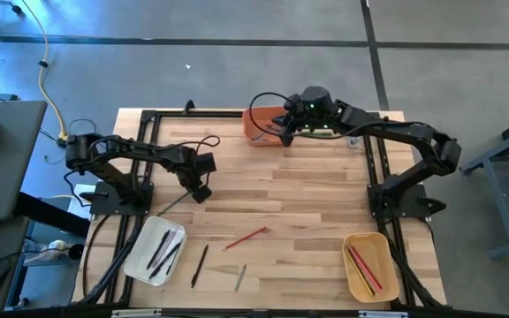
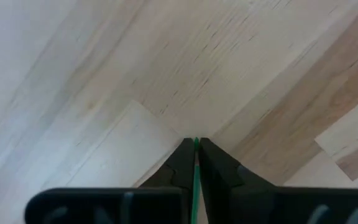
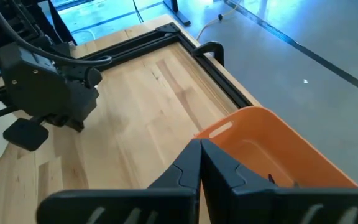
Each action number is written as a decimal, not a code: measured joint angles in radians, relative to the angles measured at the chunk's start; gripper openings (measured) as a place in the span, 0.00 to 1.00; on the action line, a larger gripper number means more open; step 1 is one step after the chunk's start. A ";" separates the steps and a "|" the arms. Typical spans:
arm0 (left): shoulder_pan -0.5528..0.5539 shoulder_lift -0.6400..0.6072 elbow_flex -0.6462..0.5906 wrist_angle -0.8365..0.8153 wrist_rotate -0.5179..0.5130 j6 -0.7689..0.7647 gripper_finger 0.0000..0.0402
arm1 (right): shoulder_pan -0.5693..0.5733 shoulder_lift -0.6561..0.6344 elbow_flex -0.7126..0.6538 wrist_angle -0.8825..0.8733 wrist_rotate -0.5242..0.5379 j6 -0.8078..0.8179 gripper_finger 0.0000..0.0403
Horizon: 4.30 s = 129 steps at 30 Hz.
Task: Sort crayons/erasers/pens/pencils in bins
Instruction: Put the green pencil into the yellow bin
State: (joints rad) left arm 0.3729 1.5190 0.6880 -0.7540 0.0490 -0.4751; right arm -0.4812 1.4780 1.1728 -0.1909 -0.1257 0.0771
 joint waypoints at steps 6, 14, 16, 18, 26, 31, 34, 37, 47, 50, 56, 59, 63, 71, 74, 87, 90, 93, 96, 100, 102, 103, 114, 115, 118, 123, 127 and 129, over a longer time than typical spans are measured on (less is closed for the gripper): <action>0.016 -0.026 -0.003 0.004 -0.011 0.008 0.01 | 0.000 -0.006 0.000 -0.006 0.000 0.002 0.00; 0.062 -0.125 -0.005 0.028 -0.004 0.013 0.00 | 0.000 -0.075 0.000 -0.083 0.000 0.002 0.00; 0.074 -0.157 -0.005 0.059 0.016 0.010 0.00 | 0.000 -0.089 0.000 -0.125 0.000 0.002 0.00; 0.088 -0.194 -0.005 0.100 0.039 0.003 0.00 | 0.002 -0.098 -0.002 -0.160 -0.009 0.004 0.00; 0.145 -0.340 -0.003 0.328 0.113 -0.080 0.00 | 0.070 -0.110 -0.189 0.150 -0.182 0.240 0.00; 0.176 -0.398 -0.002 0.503 0.186 -0.177 0.00 | 0.146 -0.107 -0.287 0.375 -0.188 0.386 0.00; 0.190 -0.408 -0.002 0.633 0.229 -0.255 0.00 | 0.182 -0.102 -0.290 0.417 -0.162 0.460 0.00; 0.191 -0.407 -0.002 0.763 0.240 -0.335 0.00 | 0.205 -0.092 -0.290 0.460 -0.132 0.543 0.00; 0.169 -0.360 0.000 1.081 0.205 -0.496 0.00 | 0.247 -0.081 -0.289 0.522 -0.073 0.688 0.23; 0.154 -0.331 0.000 1.145 0.200 -0.528 0.00 | 0.258 -0.072 -0.273 0.515 -0.039 0.708 0.32; 0.124 -0.258 0.008 1.291 0.199 -0.579 0.00 | 0.260 -0.040 -0.227 0.485 -0.041 0.727 0.44; 0.121 -0.231 0.030 1.305 0.199 -0.587 0.00 | 0.264 -0.031 -0.217 0.487 -0.048 0.735 0.47; 0.121 -0.195 0.052 1.337 0.200 -0.591 0.00 | 0.266 -0.031 -0.214 0.487 -0.048 0.737 0.48; 0.107 -0.136 0.117 1.363 0.203 -0.606 0.00 | 0.266 -0.031 -0.214 0.491 -0.048 0.735 0.48; 0.101 -0.114 0.132 1.363 0.203 -0.605 0.00 | 0.266 -0.031 -0.214 0.492 -0.048 0.735 0.47; 0.102 -0.106 0.134 1.368 0.205 -0.585 0.01 | 0.268 -0.032 -0.214 0.492 -0.051 0.704 0.04; 0.104 -0.106 0.134 1.368 0.204 -0.582 0.03 | 0.267 -0.032 -0.214 0.492 -0.054 0.703 0.03; 0.114 -0.112 0.134 1.372 0.224 -0.546 0.07 | 0.267 -0.033 -0.214 0.494 -0.063 0.698 0.05; 0.131 -0.132 0.134 1.382 0.246 -0.507 0.14 | 0.267 -0.033 -0.192 0.471 -0.066 0.665 0.02; 0.155 -0.174 0.134 1.385 0.265 -0.439 0.23 | 0.267 -0.034 -0.135 0.369 -0.066 0.615 0.02; 0.167 -0.199 0.134 1.374 0.266 -0.401 0.26 | 0.267 -0.034 -0.100 0.283 -0.066 0.584 0.02; 0.171 -0.212 0.133 1.373 0.267 -0.376 0.28 | 0.267 -0.034 -0.080 0.234 -0.065 0.571 0.02; 0.174 -0.352 0.015 1.341 0.210 -0.147 0.21 | 0.398 -0.151 0.086 -0.522 0.070 0.616 0.02; 0.176 -0.360 0.002 1.343 0.204 -0.138 0.20 | 0.425 -0.173 0.084 -0.578 0.092 0.661 0.02; 0.190 -0.377 -0.038 1.344 0.206 -0.132 0.14 | 0.535 -0.238 0.055 -0.709 0.159 0.846 0.02; 0.193 -0.380 -0.096 1.341 0.208 -0.139 0.06 | 0.795 -0.290 -0.025 -0.833 0.248 1.270 0.02; 0.192 -0.380 -0.125 1.342 0.209 -0.139 0.01 | 1.028 -0.282 -0.078 -0.847 0.276 1.578 0.02; 0.192 -0.380 -0.134 1.343 0.209 -0.138 0.01 | 1.128 -0.270 -0.107 -0.847 0.278 1.707 0.02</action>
State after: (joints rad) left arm 0.5651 1.1389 0.5541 0.5888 0.2584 -0.6133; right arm 0.6468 1.2076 1.0654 -1.0379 0.1528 1.7846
